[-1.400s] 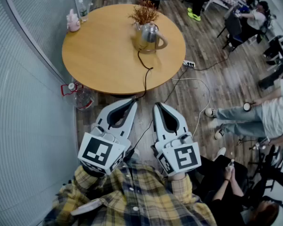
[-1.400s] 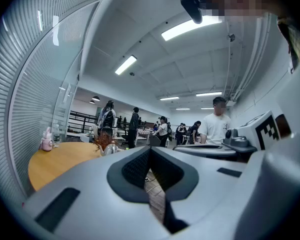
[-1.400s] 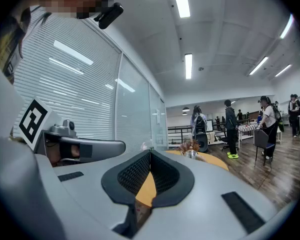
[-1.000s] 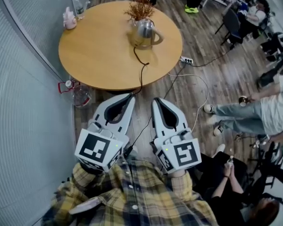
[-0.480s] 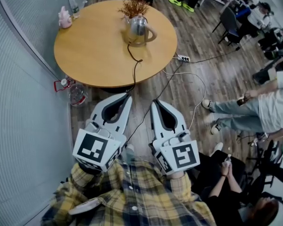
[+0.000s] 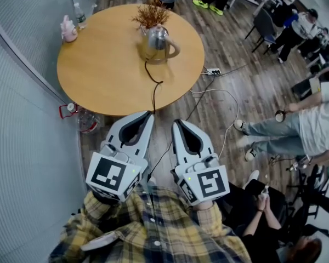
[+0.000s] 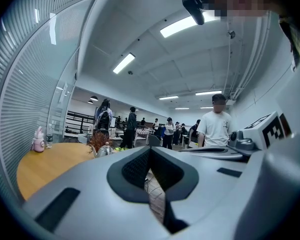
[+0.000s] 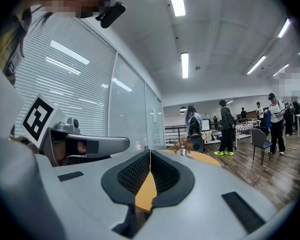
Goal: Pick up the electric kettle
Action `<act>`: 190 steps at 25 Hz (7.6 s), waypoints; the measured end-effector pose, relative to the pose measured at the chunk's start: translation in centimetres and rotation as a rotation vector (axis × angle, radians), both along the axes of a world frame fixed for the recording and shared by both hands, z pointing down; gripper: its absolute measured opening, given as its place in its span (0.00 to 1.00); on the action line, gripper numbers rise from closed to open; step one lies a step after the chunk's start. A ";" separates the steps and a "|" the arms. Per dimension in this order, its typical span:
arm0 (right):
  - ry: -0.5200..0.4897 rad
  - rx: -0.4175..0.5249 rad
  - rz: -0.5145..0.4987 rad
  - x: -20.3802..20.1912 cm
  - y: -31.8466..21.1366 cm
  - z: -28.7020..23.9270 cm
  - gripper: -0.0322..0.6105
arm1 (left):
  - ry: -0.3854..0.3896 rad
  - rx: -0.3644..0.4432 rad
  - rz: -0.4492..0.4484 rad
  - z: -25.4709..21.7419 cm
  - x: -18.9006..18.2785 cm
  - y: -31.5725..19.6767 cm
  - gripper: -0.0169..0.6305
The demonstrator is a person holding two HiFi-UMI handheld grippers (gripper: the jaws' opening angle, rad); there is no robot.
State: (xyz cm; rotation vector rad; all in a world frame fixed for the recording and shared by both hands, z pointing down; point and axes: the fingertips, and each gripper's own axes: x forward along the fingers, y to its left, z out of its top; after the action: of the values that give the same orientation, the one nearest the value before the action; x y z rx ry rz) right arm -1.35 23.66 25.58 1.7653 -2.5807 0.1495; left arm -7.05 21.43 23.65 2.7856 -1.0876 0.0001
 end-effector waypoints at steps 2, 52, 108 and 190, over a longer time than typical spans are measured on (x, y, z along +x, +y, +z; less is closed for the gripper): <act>0.005 -0.003 0.002 0.2 -2.0 0.1 0.10 | -0.003 -0.004 0.007 0.2 0.3 -1.9 0.03; 0.043 -0.054 -0.174 12.7 -33.9 2.1 0.10 | -0.023 -0.060 -0.234 2.1 11.5 -32.3 0.03; 0.194 -0.167 0.108 12.4 -41.4 19.9 0.37 | -0.056 -0.205 -0.251 14.4 7.1 -39.2 0.03; 0.058 0.048 0.274 19.3 -48.0 5.7 0.10 | -0.013 -0.087 -0.423 5.2 5.1 -40.9 0.03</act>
State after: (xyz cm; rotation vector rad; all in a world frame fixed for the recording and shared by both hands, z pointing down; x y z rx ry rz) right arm 17.98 -24.33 31.30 2.0997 -2.3115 0.0372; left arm -1.96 -19.50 28.80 2.4312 -1.6145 0.0176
